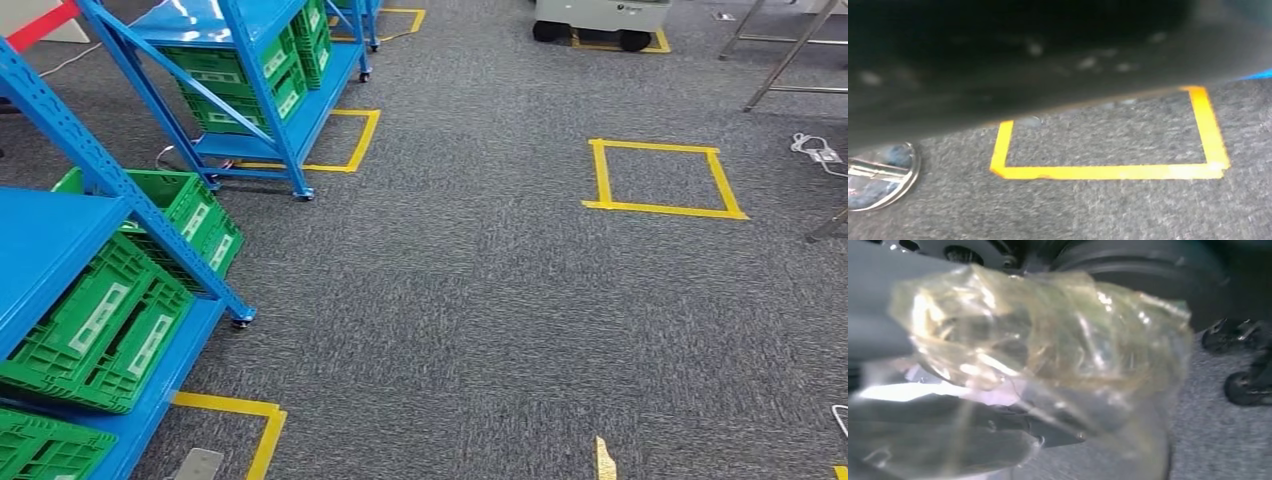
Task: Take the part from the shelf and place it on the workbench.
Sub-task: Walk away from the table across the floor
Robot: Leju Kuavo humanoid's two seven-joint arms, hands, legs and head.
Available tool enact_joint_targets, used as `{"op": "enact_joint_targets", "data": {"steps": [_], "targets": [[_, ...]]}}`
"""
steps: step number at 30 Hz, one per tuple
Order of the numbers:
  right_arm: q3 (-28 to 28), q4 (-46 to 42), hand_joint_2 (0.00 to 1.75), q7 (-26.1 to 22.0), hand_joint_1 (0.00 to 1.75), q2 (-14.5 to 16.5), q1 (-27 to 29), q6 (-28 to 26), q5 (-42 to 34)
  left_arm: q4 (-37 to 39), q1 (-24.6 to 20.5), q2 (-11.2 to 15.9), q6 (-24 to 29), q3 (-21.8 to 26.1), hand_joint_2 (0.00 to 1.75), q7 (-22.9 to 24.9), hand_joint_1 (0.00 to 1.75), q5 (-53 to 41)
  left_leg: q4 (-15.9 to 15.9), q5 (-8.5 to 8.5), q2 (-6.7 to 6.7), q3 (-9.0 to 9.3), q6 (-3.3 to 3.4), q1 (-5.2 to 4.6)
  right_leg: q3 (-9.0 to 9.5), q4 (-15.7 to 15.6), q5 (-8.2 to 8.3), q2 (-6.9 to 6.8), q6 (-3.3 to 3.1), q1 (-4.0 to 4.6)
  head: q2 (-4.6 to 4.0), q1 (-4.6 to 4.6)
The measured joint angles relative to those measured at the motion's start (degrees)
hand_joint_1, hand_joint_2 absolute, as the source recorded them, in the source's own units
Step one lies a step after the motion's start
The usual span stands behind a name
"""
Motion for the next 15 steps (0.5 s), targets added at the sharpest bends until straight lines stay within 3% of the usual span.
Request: {"op": "enact_joint_targets", "data": {"steps": [1, 2, 4, 5, 6, 7, 8, 10, 11, 13, 15], "targets": [[0.0, 0.0, 0.0, 0.0, 0.0, 0.0, 0.0, 0.0, 0.0, -0.1, -0.2, 0.0, 0.0, 0.0, 0.0, 0.0, 0.0, 0.0, 2.6, -1.13, 1.58, -1.54, -0.41, 0.09, 0.47, -0.3, -0.1, -0.77, -0.04, -0.07, -0.01, -0.23], [0.1, 0.0, 0.0, -0.1, 0.0, -0.1, 0.0, 0.0, -0.1, -0.1, -0.3, 0.1, 0.0, 0.0, 0.0, 0.0, 0.0, 0.0, 5.5, -2.6, 2.25, -3.38, -0.87, 0.32, 0.75, -0.4, -0.28, -1.55, -0.05, -0.15, 0.0, -0.41], [0.2, -0.1, 0.0, -0.1, 0.0, -0.1, 0.1, 0.0, -0.2, -0.1, -0.2, 0.1, 0.0, 0.0, 0.0, 0.0, 0.0, 0.0, 8.9, -3.92, 2.61, -6.22, -1.64, 0.89, 1.22, -0.4, -0.85, -3.02, 0.14, -0.43, -0.01, -0.41], [0.2, -0.1, 0.0, -0.1, 0.0, -0.1, 0.1, 0.0, -0.3, -0.1, 0.0, 0.2, 0.0, 0.0, 0.0, 0.0, 0.0, 0.0, 8.3, -2.87, 2.79, -6.52, -2.05, 1.2, 1.52, -0.4, -1.16, -3.68, 0.37, -0.64, -0.01, -0.42], [0.3, -0.1, 0.0, -0.1, 0.0, -0.1, 0.1, 0.0, -0.3, -0.1, 0.1, 0.2, 0.0, 0.0, 0.0, 0.0, 0.0, 0.0, 6.0, -0.61, 3.18, -5.96, -2.5, 1.52, 1.88, -0.4, -1.46, -4.32, 0.65, -0.88, -0.01, -0.42], [0.3, -0.2, 0.0, 0.0, 0.0, -0.1, 0.1, 0.0, -0.4, -0.1, 0.2, 0.2, 0.0, 0.0, 0.0, 0.0, 0.0, 0.0, 2.5, 2.1, 4.06, -4.83, -2.99, 1.8, 2.24, -0.3, -1.78, -4.9, 1.02, -1.08, -0.01, -0.44], [0.3, -0.2, 0.0, 0.0, 0.0, -0.1, 0.1, 0.0, -0.4, -0.1, 0.2, 0.3, 0.0, 0.0, 0.0, 0.0, 0.0, 0.0, -0.7, 3.62, 5.27, -3.92, -3.34, 1.79, 2.56, -0.1, -2.1, -5.43, 1.45, -1.21, -0.01, -0.55], [0.4, -0.3, 0.0, 0.0, 0.0, -0.2, 0.1, 0.0, -0.4, -0.2, 0.0, 0.3, 0.0, 0.0, 0.0, 0.0, 0.0, 0.0, -3.9, 4.58, 7.06, -3.1, -2.7, 1.49, 2.76, 0.1, -2.77, -6.53, 2.4, -1.08, -0.01, -0.78], [0.4, -0.4, 0.0, 0.0, 0.0, -0.2, 0.0, 0.0, -0.4, -0.3, 0.0, 0.3, 0.0, 0.0, 0.0, 0.0, 0.0, 0.0, -4.0, 4.19, 7.08, -3.23, -1.99, 1.22, 2.88, 0.1, -3.07, -7.14, 2.84, -1.0, -0.01, -0.76], [0.5, -0.6, 0.0, 0.1, 0.0, -0.2, -0.2, -0.1, -0.4, -0.4, 0.2, 0.3, 0.0, 0.0, 0.0, -0.1, 0.0, 0.0, -4.1, 4.89, 5.86, -3.02, -0.65, 1.22, 3.3, 0.0, -3.78, -7.85, 3.69, -1.1, -0.01, -0.46], [0.6, -0.7, 0.0, 0.1, 0.0, -0.2, -0.3, -0.1, -0.5, -0.5, 0.2, 0.3, 0.0, 0.0, 0.0, -0.1, 0.0, 0.0, -4.3, 5.15, 4.65, -2.96, 0.17, 1.31, 2.54, 2.7, -6.16, -5.59, 4.22, -1.36, -0.01, -0.15]]}}
